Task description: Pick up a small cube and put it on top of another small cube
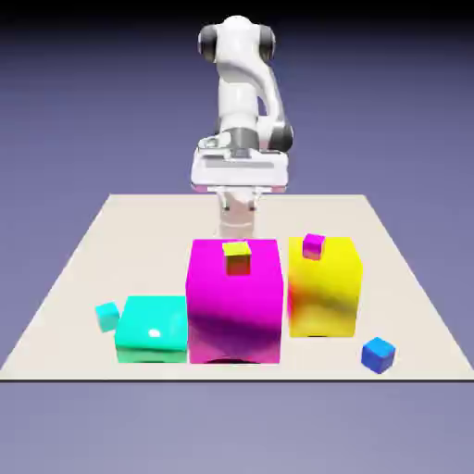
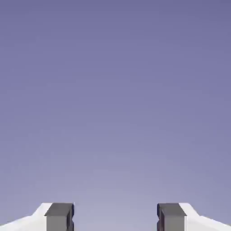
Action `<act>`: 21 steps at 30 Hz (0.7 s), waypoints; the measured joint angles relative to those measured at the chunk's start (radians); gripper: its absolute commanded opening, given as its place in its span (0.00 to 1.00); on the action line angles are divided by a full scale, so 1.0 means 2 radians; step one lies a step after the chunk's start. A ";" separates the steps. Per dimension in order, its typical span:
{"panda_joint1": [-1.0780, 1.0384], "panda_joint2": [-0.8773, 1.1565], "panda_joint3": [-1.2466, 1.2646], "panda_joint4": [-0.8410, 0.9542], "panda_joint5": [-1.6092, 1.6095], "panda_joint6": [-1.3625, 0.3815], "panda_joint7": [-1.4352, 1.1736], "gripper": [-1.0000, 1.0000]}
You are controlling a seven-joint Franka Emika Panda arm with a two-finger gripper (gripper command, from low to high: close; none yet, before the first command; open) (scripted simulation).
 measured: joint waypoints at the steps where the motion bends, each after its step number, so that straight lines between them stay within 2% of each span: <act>1: 0.011 0.001 -0.018 0.003 0.000 -0.002 -0.011 0.50; 21: 0.222 0.022 -0.381 0.053 -0.009 -0.038 -0.234 0.50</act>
